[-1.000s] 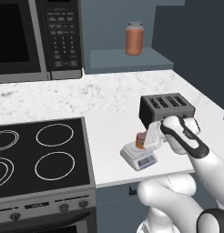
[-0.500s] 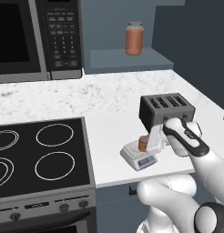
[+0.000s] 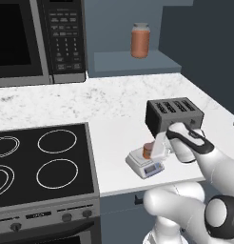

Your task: Pick the jam and place it on the digital scale for weighing, and close the cabinet.

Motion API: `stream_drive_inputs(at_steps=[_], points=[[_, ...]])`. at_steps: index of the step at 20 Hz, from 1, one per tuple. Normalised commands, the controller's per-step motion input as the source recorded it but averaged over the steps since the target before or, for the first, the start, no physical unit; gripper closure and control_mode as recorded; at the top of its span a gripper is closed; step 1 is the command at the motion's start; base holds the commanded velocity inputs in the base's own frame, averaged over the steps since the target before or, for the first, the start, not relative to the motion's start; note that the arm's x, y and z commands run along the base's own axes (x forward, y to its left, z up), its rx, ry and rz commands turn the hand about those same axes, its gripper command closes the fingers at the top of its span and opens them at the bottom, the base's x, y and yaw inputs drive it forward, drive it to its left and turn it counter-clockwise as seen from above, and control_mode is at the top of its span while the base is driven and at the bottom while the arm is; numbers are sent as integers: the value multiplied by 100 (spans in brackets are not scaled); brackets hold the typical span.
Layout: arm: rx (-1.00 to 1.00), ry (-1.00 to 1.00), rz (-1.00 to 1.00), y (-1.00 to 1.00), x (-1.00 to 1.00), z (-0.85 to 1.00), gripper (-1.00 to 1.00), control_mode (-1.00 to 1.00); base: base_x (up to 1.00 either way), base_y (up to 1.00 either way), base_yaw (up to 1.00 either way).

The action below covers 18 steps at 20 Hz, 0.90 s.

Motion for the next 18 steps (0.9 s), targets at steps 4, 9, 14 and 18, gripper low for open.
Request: stream_drive_inputs(at_steps=[4,9,14,18], points=[[0,0,0,1,31,-4,100,-100,0,0,0],[0,0,0,0,31,-13,100,-100,0,0,0],[0,0,0,0,18,-22,100,-100,0,0,0],[0,0,0,0,-12,-28,100,-100,0,0,0]])
